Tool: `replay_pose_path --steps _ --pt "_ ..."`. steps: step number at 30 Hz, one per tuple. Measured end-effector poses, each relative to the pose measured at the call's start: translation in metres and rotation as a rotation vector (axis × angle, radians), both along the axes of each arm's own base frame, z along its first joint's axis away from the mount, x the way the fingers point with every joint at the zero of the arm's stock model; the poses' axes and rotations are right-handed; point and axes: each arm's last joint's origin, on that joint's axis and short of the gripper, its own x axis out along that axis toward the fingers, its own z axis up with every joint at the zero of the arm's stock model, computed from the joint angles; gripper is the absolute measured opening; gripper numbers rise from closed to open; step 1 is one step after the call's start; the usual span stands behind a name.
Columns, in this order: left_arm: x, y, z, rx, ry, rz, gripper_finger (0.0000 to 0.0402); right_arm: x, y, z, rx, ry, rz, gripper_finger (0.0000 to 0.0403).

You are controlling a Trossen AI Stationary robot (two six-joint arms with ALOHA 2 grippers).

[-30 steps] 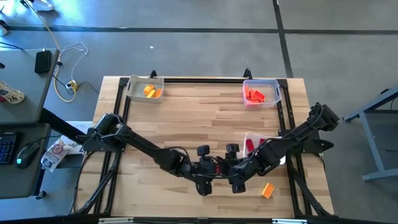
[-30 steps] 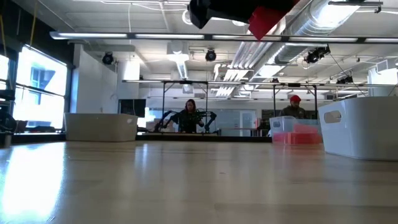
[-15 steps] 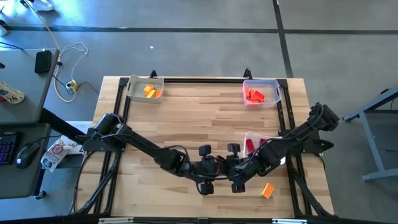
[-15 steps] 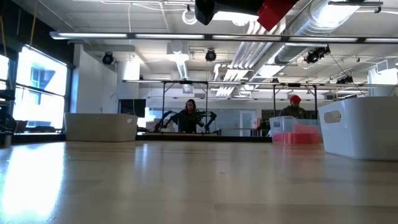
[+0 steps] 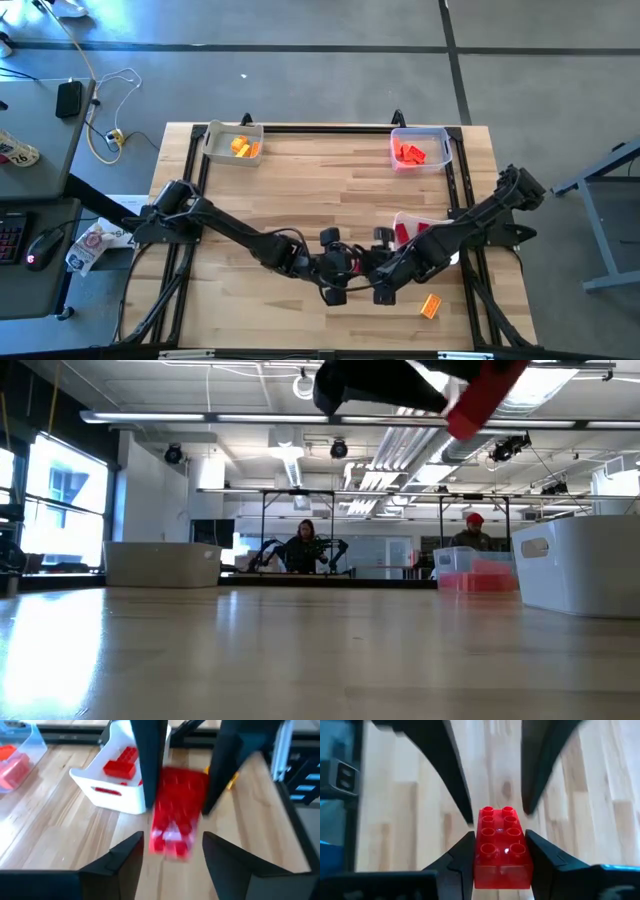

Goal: Sort & place blocks by color
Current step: Put the red block into the white bin

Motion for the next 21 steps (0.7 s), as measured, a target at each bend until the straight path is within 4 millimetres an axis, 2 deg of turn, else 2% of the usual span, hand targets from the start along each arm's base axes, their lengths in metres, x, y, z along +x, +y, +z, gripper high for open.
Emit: replay_pose_path --steps 8,16,21 --pt "-0.005 0.004 -0.008 0.008 0.094 0.025 0.0223 -0.016 -0.011 -0.007 -0.057 0.147 -0.192 0.0112" --pt "-0.013 0.006 -0.016 0.001 0.202 0.035 0.0218 -0.039 -0.028 -0.008 -0.192 0.261 -0.495 0.0112" --pt "-0.019 0.008 -0.021 -0.043 0.27 0.1 0.0212 -0.049 -0.033 -0.006 -0.248 0.262 -0.649 0.0112"
